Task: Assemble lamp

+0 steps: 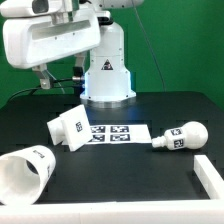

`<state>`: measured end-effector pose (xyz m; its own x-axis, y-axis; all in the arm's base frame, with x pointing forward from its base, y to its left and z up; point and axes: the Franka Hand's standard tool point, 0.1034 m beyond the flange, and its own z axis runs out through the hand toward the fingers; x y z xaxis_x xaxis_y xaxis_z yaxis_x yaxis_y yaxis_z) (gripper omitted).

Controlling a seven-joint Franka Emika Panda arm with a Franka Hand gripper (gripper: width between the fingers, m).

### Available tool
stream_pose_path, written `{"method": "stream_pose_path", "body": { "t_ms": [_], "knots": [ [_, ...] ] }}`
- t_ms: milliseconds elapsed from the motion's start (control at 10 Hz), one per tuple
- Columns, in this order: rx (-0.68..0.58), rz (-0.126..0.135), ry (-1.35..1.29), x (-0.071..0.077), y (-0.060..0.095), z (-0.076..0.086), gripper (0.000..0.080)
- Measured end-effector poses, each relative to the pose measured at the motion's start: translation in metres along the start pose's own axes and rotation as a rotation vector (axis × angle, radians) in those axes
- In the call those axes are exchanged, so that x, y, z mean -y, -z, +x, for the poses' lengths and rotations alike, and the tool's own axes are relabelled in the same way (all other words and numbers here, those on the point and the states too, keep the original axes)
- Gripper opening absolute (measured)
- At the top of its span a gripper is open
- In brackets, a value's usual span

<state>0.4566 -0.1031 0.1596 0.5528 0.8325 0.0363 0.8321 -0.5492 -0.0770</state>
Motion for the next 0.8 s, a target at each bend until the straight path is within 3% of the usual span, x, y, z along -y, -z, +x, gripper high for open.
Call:
{"method": "stream_pose_path", "body": {
  "t_ms": [200, 300, 800],
  "knots": [
    [-0.075, 0.022, 0.106, 0.023, -0.024, -0.044, 0.0700],
    [-0.086, 0.031, 0.084, 0.028, -0.029, -0.051, 0.0700],
    [-0.086, 0.033, 0.090, 0.029, -0.030, -0.050, 0.0700]
  ]
}}
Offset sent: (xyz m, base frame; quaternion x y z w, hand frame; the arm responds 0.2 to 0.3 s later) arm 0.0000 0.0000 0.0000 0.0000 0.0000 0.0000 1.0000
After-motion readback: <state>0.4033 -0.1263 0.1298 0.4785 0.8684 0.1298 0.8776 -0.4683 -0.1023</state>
